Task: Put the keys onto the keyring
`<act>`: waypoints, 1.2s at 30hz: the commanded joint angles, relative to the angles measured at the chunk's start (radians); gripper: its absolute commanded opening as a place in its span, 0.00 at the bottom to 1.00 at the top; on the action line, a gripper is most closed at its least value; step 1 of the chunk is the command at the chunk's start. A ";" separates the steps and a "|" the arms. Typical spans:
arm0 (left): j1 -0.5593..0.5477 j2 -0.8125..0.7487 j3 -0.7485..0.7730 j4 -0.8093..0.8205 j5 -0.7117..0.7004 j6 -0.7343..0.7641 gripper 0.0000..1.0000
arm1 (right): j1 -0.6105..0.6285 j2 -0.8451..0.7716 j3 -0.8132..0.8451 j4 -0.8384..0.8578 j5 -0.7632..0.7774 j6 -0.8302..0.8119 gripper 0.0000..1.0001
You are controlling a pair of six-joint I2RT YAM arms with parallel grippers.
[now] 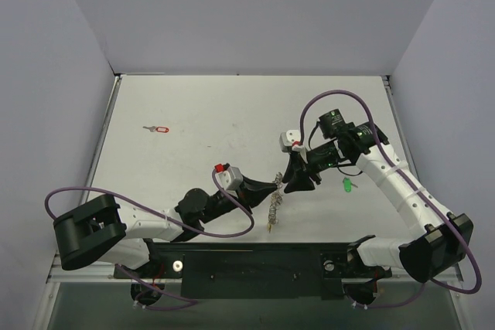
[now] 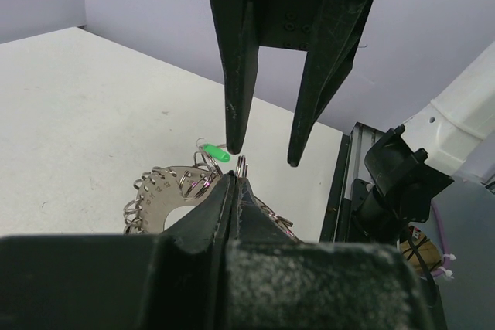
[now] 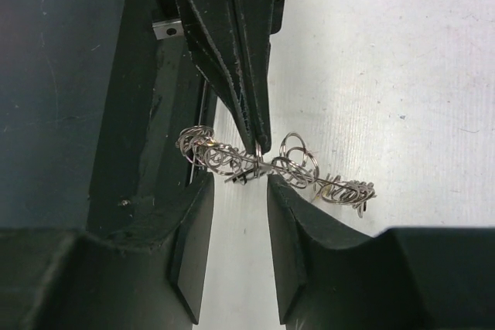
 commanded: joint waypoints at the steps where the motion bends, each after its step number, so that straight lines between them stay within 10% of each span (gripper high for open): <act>1: 0.003 -0.007 0.059 0.334 0.024 -0.009 0.00 | 0.001 -0.026 -0.009 0.044 -0.033 0.048 0.29; 29: 0.009 0.020 0.085 0.320 0.039 -0.048 0.00 | 0.011 -0.060 -0.017 0.059 0.014 0.131 0.00; 33: 0.039 -0.014 0.074 0.220 0.107 -0.093 0.36 | 0.028 -0.058 0.035 0.026 0.140 0.205 0.00; 36: 0.056 -0.077 0.068 0.079 0.171 -0.075 0.44 | 0.063 -0.020 0.101 -0.151 0.238 0.113 0.00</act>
